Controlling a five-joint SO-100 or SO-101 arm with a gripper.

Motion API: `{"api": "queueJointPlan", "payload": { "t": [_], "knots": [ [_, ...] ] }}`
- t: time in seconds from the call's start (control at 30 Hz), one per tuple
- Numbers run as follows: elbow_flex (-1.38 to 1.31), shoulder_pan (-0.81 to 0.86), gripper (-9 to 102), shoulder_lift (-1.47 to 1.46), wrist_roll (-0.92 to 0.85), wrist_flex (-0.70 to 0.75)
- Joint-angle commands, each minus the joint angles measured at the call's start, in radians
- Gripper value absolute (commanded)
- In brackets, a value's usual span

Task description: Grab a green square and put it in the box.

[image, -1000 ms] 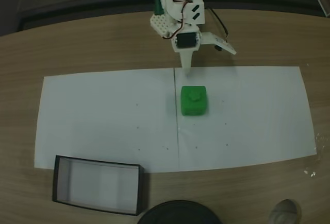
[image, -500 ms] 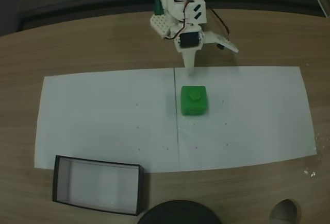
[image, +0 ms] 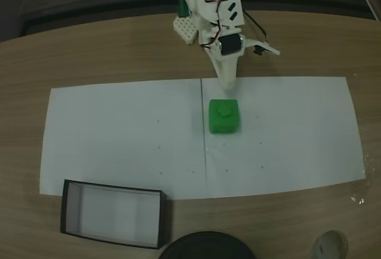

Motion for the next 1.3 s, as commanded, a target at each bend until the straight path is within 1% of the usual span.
{"api": "queueJointPlan", "payload": {
  "t": [0.0,0.07,0.13,0.27,0.37,0.43,0.57,0.63,0.7,0.8,0.87,0.97,1.27],
  "knots": [
    [-0.147,0.064,7,-0.008,0.071,-0.025],
    [-0.268,0.126,19,-0.067,0.156,0.035],
    [-0.364,0.152,28,-0.192,0.166,0.071],
    [-0.592,0.143,30,-0.554,0.176,0.100],
    [-0.813,0.107,31,-0.839,0.225,0.160],
    [-0.968,0.083,32,-1.020,0.256,0.233],
    [-1.256,0.038,34,-1.351,0.281,0.434],
    [-1.353,0.029,34,-1.506,0.279,0.522],
    [-1.402,0.031,34,-1.647,0.265,0.561],
    [-1.417,0.040,34,-1.790,0.256,0.538],
    [-1.405,0.041,34,-1.832,0.256,0.518],
    [-1.373,0.034,34,-1.836,0.258,0.489],
    [-1.224,0.040,34,-1.847,0.282,0.311]
  ]
}}
